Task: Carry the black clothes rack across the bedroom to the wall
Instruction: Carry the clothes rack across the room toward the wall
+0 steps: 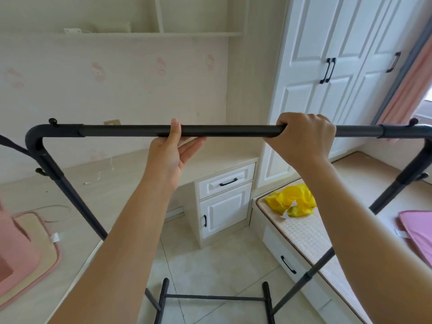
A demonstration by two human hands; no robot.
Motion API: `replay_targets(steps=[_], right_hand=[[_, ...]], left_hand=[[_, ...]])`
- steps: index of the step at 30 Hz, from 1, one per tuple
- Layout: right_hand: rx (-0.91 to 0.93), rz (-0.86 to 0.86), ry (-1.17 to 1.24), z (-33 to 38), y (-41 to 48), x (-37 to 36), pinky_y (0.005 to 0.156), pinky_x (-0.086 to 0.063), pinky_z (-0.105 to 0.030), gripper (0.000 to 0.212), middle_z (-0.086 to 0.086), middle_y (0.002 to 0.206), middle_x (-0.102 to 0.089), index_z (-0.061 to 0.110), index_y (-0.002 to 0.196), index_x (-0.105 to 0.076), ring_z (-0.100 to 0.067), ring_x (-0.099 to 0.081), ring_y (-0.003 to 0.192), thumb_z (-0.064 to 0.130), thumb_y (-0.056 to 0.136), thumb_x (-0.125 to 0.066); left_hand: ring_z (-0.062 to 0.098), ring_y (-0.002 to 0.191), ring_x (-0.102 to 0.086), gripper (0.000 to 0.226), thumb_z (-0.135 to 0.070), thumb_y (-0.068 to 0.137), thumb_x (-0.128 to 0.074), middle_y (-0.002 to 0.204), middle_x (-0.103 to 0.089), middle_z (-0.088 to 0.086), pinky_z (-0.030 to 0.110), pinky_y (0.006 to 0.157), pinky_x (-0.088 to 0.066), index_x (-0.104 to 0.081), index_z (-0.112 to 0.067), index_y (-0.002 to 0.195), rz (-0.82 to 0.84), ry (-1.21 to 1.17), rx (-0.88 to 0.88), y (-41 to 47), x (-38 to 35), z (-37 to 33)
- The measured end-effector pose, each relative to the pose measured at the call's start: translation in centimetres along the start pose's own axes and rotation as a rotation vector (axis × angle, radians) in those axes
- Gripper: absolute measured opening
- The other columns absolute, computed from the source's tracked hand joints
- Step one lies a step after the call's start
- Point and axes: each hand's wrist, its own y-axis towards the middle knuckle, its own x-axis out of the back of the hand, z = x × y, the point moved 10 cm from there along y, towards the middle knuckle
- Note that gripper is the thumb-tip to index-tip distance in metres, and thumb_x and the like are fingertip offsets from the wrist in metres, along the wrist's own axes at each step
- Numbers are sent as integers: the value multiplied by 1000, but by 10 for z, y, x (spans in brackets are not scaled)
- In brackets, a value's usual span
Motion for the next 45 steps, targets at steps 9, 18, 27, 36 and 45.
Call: replay_targets(steps=[9,18,27,36,45], right_hand=[[-55,-33,-60,-43,-9,20,59,-33,-28,30,-1,42,-53,16,57,-65,-26,-51,44,38,76,-71],[-165,-61,-124,-91,-36,56,62,-31,-26,28,5,39,-39,17,51,-60,-23,-42,40,30,71,-76],[-306,-120,-324,-143,-84,110,61,-27,-24,17,4,39,-41,16,52,-62,-22,-37,40,19,66,-71],[-358,-143,-420,-159,-103,138,59,-26,-25,27,4,39,-34,23,50,-43,-25,-37,39,23,67,-64],[-430,-146,-485,-189,-135,176,61,-27,-26,24,2,41,-38,22,52,-48,-27,-37,43,18,68,-65]], left_hand=[[26,79,-77,30,-28,102,-48,82,-77,12,27,75,-62,-57,-1,89,103,3,56,1,-38,28],[26,80,-78,28,-28,101,-47,93,-75,17,25,69,-60,-56,-1,98,252,-14,132,-9,-87,62],[26,82,-78,31,-27,101,-47,89,-78,15,27,69,-61,-56,2,105,466,-12,281,-43,-146,105],[31,88,-76,30,-27,101,-49,109,-71,24,32,76,-62,-51,1,112,548,-29,348,-60,-173,121],[30,88,-76,22,-25,101,-49,103,-72,19,34,79,-62,-53,-4,98,606,-43,427,-100,-207,145]])
